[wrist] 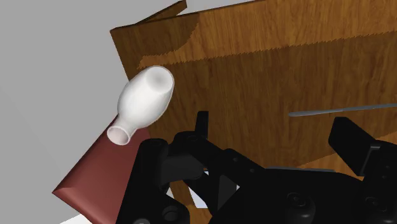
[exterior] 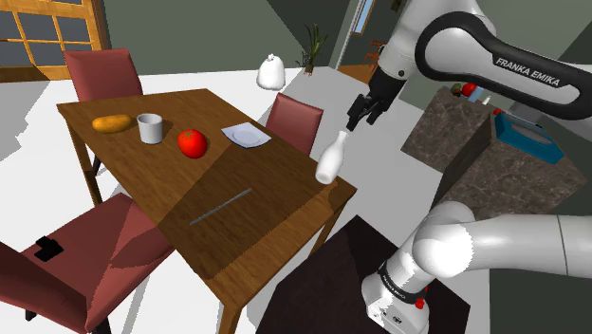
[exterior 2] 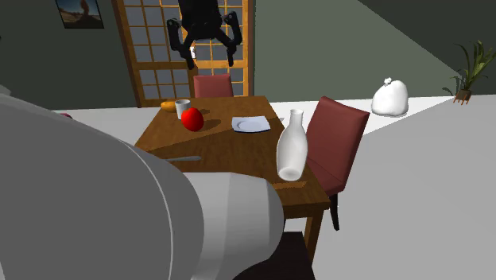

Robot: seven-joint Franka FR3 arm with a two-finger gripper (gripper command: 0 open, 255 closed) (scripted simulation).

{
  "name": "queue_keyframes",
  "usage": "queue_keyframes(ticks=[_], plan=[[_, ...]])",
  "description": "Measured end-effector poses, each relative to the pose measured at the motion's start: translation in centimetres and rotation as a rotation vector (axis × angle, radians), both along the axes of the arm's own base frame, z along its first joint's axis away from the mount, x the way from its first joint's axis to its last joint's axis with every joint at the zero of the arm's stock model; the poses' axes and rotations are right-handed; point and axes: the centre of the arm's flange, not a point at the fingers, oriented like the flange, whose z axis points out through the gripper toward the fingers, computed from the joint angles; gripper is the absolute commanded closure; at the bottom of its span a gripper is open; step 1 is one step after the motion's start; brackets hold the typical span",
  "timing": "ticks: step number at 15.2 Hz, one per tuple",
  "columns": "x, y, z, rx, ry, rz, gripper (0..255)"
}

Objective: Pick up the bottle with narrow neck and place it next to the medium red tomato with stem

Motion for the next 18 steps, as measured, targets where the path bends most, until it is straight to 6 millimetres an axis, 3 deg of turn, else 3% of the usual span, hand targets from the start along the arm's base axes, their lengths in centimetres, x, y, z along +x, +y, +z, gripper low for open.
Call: queue_keyframes(ticks=[2,6,18], plan=[[0.2,-0.5,-0.3,0.002,-0.001,-0.001,0],[2.1,-3.9,-2.3,0.018,-0.013,-0.01,0],[7.7,-16.9,-10.6,0.07,-0.056,-0.04,0]])
